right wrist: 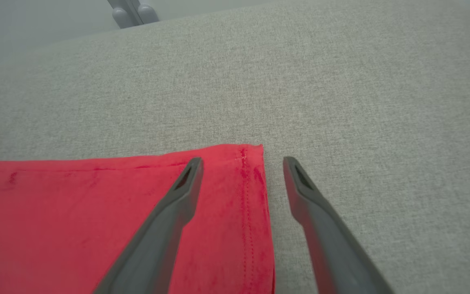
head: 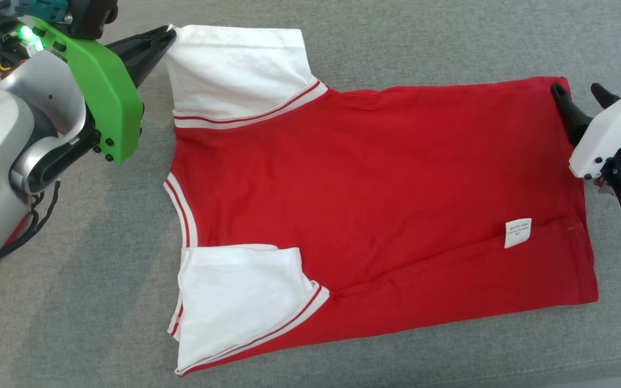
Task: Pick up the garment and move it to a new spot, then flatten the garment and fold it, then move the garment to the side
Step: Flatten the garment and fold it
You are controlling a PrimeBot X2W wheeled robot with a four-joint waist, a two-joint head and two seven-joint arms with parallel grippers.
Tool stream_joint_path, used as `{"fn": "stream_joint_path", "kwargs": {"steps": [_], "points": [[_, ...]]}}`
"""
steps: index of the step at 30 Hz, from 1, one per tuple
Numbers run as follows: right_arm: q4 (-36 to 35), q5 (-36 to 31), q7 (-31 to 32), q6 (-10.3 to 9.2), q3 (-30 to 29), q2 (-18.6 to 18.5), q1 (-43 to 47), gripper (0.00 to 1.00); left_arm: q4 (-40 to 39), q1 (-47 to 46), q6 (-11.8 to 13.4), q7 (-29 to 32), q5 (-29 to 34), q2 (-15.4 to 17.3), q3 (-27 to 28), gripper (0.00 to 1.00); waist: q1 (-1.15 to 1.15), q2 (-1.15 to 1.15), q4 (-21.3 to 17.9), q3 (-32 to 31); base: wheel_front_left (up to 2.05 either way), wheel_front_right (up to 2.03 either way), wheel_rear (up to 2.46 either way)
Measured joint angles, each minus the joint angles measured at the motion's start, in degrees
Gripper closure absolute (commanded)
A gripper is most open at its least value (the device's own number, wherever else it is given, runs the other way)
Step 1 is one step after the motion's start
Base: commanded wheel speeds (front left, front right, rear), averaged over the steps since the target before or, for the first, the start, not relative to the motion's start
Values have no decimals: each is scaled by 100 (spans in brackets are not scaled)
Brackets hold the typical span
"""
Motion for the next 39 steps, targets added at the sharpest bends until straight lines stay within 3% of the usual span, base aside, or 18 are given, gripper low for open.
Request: {"fn": "stream_joint_path", "kwargs": {"steps": [13, 19, 22, 24, 25, 27, 31, 39], "points": [[509, -177, 888, 0, -171, 121, -466, 0, -119, 1, 32, -51, 44, -99, -54, 100, 0, 0, 328, 59, 0, 0, 0], [583, -222, 937, 0, -180, 134, -562, 1, -120, -13, 32, -58, 44, -146, -92, 100, 0, 0, 355, 104, 0, 0, 0], [622, -225, 911, 0, -180, 145, -604, 15, -109, -18, 30, -60, 43, -147, -122, 100, 0, 0, 365, 115, 0, 0, 0], [664, -233, 910, 0, -179, 147, -610, 29, -98, -24, 27, -60, 43, -155, -146, 100, 0, 0, 378, 122, 0, 0, 0], [678, -233, 907, 0, -180, 145, -622, 49, -93, -30, 26, -62, 43, -158, -154, 100, 0, 0, 384, 126, 0, 0, 0], [714, -233, 882, 0, -179, 137, -670, 58, -81, -51, 26, -77, 43, -169, -167, 100, 0, 0, 399, 133, 0, 0, 0], [768, -240, 803, 0, -164, 116, -698, 100, -35, -61, 24, -104, 34, -178, -209, 100, 0, 0, 416, 146, 0, 0, 0], [760, -267, 358, 0, -237, 36, -966, 100, 120, -245, 8, -535, 188, -203, -254, 100, 0, 0, 404, 226, 0, 0, 0]]}}
